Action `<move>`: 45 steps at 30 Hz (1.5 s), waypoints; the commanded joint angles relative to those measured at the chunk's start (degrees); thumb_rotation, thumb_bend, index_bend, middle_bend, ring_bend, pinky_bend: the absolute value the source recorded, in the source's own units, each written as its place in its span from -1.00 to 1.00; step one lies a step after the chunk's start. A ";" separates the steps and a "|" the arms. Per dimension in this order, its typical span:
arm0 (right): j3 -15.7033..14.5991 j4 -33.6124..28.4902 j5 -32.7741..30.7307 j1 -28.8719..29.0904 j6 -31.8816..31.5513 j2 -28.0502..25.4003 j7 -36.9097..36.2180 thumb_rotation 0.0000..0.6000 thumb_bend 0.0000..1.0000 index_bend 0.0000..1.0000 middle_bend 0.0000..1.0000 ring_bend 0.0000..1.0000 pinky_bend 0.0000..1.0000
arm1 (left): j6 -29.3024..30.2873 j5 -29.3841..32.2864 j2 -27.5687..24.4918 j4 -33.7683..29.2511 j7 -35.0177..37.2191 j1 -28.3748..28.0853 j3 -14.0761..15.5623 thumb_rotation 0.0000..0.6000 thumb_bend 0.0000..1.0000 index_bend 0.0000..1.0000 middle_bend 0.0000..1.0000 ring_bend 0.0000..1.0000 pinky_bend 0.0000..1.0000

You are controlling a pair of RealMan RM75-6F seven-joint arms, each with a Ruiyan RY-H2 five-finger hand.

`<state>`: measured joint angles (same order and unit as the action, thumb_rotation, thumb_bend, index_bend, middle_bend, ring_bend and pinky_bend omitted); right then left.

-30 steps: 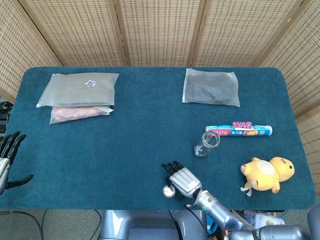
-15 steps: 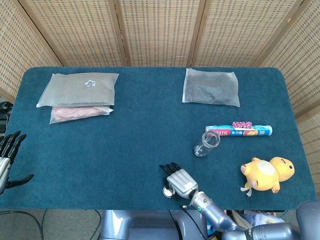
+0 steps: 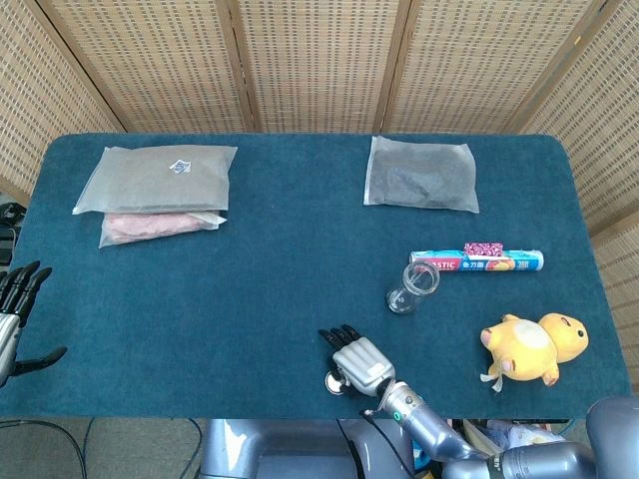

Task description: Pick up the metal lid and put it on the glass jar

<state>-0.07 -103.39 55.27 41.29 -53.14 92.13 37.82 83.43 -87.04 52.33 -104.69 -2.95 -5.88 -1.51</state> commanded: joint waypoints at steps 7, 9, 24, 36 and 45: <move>-0.26 0.85 0.28 0.42 -0.02 0.79 -0.66 1.00 0.11 0.25 -1.00 -1.00 -1.00 | -0.13 0.16 0.00 0.11 0.17 -0.06 -0.02 1.00 -0.86 -1.00 -1.00 -1.00 -1.00; -0.45 1.16 0.25 0.53 0.00 0.94 -0.62 1.00 0.15 0.25 -1.00 -1.00 -1.00 | -0.15 0.16 -0.03 0.14 0.25 -0.06 -0.01 1.00 -0.86 -1.00 -1.00 -1.00 -1.00; 0.60 -0.14 3.22 0.46 -0.70 0.09 -5.15 1.00 0.29 0.32 -1.00 -1.00 -1.00 | -0.28 0.29 0.03 0.19 0.24 -0.16 -0.02 1.00 -0.86 -1.00 -1.00 -1.00 -1.00; 8.74 -7.55 6.26 1.05 -4.30 -6.47 -10.83 1.00 0.35 0.33 -1.00 -1.00 -1.00 | -0.49 0.26 0.13 0.15 0.08 -0.25 0.07 1.00 -0.86 -1.00 -1.00 -1.00 -1.00; 19.25 -11.88 0.64 2.59 -7.72 -16.81 -11.92 1.00 0.37 0.33 -1.00 -1.00 -1.00 | -0.29 0.19 0.05 0.11 0.19 -0.18 0.07 1.00 -0.86 -1.00 -1.00 -1.00 -1.00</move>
<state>17.73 -114.32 57.53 43.41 -60.08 77.16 26.35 83.14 -86.85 52.38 -104.58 -2.76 -6.05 -1.43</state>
